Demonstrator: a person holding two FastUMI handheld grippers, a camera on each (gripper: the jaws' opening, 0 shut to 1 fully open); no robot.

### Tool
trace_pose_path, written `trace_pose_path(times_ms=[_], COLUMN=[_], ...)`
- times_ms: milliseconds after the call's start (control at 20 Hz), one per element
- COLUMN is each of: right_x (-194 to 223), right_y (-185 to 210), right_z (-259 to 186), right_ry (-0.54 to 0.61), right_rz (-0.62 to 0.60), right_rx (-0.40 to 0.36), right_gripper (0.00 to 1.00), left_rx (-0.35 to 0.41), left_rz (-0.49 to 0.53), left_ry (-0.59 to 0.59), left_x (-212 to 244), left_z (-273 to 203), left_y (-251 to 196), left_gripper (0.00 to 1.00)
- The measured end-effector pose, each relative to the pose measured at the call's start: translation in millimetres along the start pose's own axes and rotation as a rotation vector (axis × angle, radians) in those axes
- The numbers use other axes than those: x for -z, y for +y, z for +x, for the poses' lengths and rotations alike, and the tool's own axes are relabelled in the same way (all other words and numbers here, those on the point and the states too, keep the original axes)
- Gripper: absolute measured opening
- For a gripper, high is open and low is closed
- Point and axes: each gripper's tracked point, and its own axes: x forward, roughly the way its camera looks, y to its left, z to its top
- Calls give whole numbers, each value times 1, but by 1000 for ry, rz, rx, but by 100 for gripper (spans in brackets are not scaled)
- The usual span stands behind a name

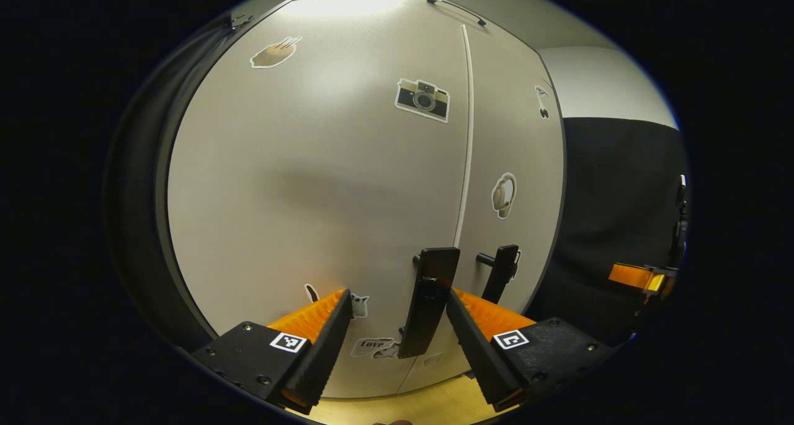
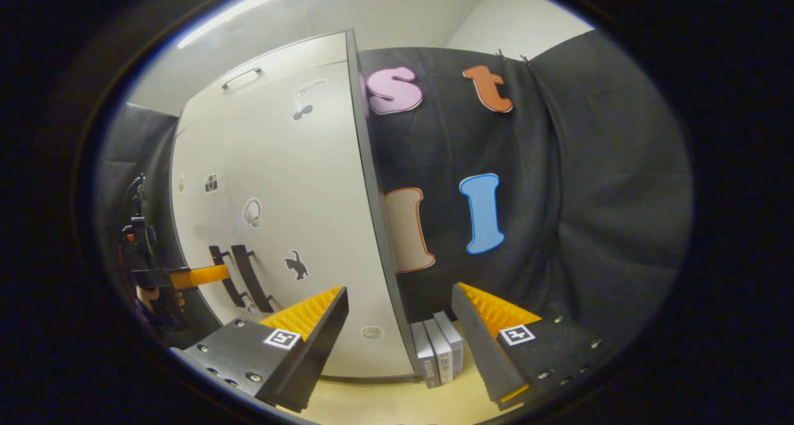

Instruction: Grab one shoe with the right hand and put it into the shoe cabinet, grab the other shoe with the left hand and put it into the shoe cabinet; then close the right door with the right hand and the left door with the left hand.

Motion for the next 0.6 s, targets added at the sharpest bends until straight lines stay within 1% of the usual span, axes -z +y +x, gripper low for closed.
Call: trace_pose_path(times_ms=[300, 350, 400, 450, 600], right_x=[3, 3, 1, -1, -17], right_y=[13, 17, 20, 24, 36], right_z=[7, 7, 6, 5, -3], right_ry=[16, 17, 16, 14, -11], right_rz=[-11, -15, -22, -30, -58], right_rx=[-35, -45, -54, -63, -86], right_gripper=[100, 100, 100, 100, 100], left_rx=[-18, -29, -45, -63, -114], left_rz=[-5, -1, 2, 5, -11], left_ry=[8, 13, 14, 10, -9], left_x=[2, 3, 2, -1, -15], left_z=[-2, -4, -8, -14, -36], left_y=[-1, 1, 2, 4, 10], left_gripper=[94, 94, 98, 98, 94])
